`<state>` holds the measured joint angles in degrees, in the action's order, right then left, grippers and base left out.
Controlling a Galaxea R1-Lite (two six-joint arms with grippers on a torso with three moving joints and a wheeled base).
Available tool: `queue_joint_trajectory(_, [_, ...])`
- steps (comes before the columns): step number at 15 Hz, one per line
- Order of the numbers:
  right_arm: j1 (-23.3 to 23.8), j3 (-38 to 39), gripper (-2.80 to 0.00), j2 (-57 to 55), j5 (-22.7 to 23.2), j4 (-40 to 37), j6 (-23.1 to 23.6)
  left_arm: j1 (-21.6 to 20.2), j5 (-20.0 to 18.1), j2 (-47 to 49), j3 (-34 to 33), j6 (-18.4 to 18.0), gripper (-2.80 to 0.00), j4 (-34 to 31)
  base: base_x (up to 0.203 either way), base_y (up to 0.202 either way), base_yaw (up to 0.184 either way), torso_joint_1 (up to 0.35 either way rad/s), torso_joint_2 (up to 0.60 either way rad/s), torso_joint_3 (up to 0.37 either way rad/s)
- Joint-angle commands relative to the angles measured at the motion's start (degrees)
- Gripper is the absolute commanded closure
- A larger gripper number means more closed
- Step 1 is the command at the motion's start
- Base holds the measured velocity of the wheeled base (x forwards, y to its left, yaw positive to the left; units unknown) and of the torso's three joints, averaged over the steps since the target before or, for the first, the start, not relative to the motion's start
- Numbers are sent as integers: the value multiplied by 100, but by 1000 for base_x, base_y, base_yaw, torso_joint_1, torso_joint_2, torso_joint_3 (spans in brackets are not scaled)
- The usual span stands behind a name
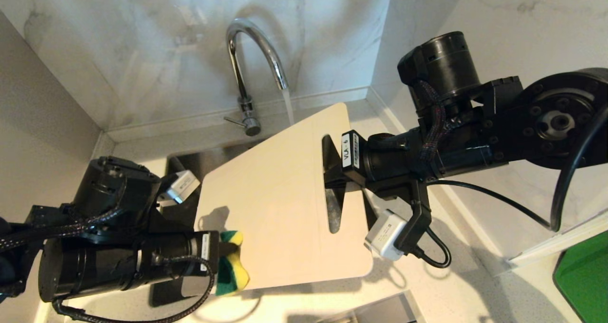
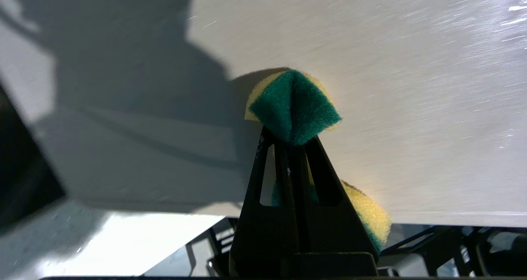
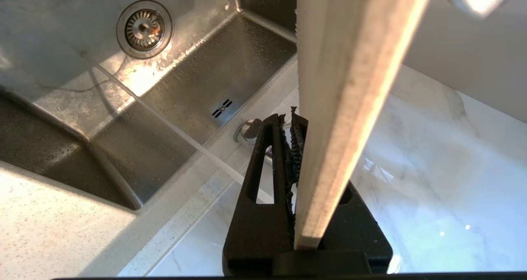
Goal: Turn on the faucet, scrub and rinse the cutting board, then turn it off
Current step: Scrub the cutting board underwater
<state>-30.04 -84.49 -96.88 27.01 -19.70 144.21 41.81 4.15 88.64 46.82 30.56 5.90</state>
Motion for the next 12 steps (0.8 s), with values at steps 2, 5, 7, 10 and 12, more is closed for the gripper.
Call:
queue_joint_trajectory(2, [6, -6, 0, 19, 24, 1, 80, -680, -304, -154, -935, -62, 0, 532, 0, 0, 0, 0, 0, 0])
queue_joint_trajectory(5, [42, -15, 0, 29, 24, 1, 41, -1293, -641, -186, -1704, -331, 0, 1168, 0, 0, 0, 0, 0, 0])
queue_joint_trajectory(7, [42, -15, 0, 29, 33, 10, 10, -1738, -859, -177, -1985, -389, 0, 1440, 0, 0, 0, 0, 0, 0])
queue_joint_trajectory(10, [42, -15, 0, 40, 33, 10, 10, -2731, -1430, -86, -2123, -713, 0, 1574, 0, 0, 0, 0, 0, 0])
queue_joint_trajectory(12, [42, 20, 0, 96, 33, 10, 10, -3441, -1788, 122, -2093, -1014, 0, 1622, 0, 0, 0, 0, 0, 0])
